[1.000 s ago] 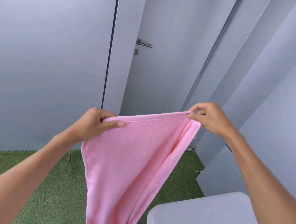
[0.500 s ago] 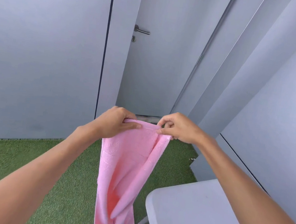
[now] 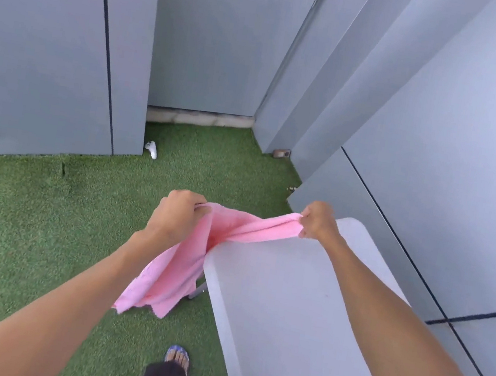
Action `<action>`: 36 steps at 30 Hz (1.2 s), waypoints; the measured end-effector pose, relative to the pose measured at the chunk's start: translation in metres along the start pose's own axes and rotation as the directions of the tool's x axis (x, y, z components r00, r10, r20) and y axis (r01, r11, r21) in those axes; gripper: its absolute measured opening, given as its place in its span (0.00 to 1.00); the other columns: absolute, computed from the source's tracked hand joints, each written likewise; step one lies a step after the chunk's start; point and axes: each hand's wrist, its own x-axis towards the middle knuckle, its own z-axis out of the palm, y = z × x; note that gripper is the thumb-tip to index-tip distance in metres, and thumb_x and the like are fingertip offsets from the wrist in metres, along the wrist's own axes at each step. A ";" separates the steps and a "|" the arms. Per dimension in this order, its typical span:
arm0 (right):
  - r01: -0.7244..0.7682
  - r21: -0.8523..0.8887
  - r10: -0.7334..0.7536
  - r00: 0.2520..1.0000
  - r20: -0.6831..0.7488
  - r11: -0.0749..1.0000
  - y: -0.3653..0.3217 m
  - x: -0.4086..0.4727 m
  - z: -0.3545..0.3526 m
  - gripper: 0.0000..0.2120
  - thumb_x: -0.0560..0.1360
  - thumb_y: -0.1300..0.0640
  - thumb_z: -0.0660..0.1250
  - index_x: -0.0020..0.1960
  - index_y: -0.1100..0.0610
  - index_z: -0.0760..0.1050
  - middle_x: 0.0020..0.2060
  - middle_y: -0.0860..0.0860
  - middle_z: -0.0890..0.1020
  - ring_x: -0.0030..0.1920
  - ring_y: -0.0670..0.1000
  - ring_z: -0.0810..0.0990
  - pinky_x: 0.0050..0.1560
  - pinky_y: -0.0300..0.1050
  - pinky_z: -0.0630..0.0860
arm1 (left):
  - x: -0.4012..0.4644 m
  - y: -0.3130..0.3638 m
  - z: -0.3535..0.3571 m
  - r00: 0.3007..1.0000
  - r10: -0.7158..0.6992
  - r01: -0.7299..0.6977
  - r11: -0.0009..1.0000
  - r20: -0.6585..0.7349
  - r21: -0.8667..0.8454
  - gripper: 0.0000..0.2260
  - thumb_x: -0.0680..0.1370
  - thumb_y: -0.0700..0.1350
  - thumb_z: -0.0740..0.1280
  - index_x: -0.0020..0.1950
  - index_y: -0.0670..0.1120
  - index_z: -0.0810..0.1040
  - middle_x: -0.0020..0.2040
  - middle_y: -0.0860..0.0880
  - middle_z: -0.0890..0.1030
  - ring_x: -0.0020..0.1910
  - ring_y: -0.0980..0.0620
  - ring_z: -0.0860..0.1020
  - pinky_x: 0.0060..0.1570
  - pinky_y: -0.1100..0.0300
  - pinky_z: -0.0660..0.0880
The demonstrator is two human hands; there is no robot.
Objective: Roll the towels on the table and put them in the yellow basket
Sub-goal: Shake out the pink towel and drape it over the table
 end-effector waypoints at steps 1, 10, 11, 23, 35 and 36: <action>-0.035 0.118 0.035 0.999 0.001 0.992 0.008 0.010 0.002 0.14 0.67 0.69 0.72 0.31 0.58 0.69 0.25 0.50 0.74 0.40 0.58 0.84 0.33 0.48 0.78 | 0.006 -0.001 0.009 1.000 -0.019 0.019 1.000 -0.002 -0.012 0.17 0.79 0.42 0.63 0.30 0.41 0.66 0.28 0.45 0.70 0.30 0.45 0.63 0.31 0.55 0.62; 0.054 0.105 -0.024 0.963 -0.268 0.993 0.098 0.144 -0.028 0.09 0.68 0.73 0.65 0.44 0.66 0.81 0.43 0.63 0.83 0.46 0.60 0.82 0.47 0.52 0.75 | 0.049 -0.006 0.101 0.976 -0.183 0.184 0.983 -0.117 -0.008 0.15 0.79 0.46 0.66 0.34 0.40 0.75 0.31 0.47 0.74 0.32 0.48 0.69 0.31 0.57 0.63; 0.058 0.094 -0.028 0.955 -0.294 0.994 0.116 0.162 -0.031 0.09 0.68 0.73 0.63 0.44 0.66 0.80 0.42 0.64 0.83 0.46 0.61 0.82 0.47 0.52 0.75 | 0.051 -0.008 0.114 0.972 -0.198 0.198 0.980 -0.127 -0.014 0.13 0.78 0.46 0.67 0.37 0.40 0.79 0.33 0.46 0.75 0.34 0.48 0.71 0.33 0.56 0.66; 0.009 0.033 0.000 0.961 -0.275 0.999 0.288 0.233 0.022 0.11 0.71 0.73 0.61 0.47 0.69 0.81 0.44 0.66 0.82 0.46 0.64 0.81 0.48 0.52 0.75 | 0.016 -0.025 0.179 0.970 -0.203 0.216 0.972 -0.137 0.089 0.10 0.75 0.42 0.69 0.55 0.46 0.84 0.39 0.50 0.73 0.35 0.55 0.72 0.37 0.66 0.67; -0.070 0.026 0.074 0.939 -0.335 0.997 0.314 0.256 0.035 0.08 0.76 0.67 0.61 0.44 0.68 0.78 0.41 0.66 0.81 0.43 0.64 0.79 0.41 0.49 0.69 | 0.001 -0.017 0.182 0.947 -0.249 0.274 0.956 -0.204 0.107 0.02 0.74 0.41 0.71 0.44 0.44 0.79 0.40 0.51 0.75 0.36 0.58 0.73 0.38 0.56 0.71; -0.074 0.044 0.085 0.937 -0.340 0.996 0.315 0.254 0.035 0.09 0.76 0.67 0.60 0.45 0.68 0.79 0.42 0.66 0.81 0.44 0.63 0.79 0.42 0.49 0.69 | -0.002 -0.016 0.183 0.946 -0.247 0.273 0.956 -0.211 0.105 0.02 0.74 0.40 0.71 0.44 0.43 0.79 0.40 0.50 0.75 0.37 0.59 0.73 0.39 0.56 0.71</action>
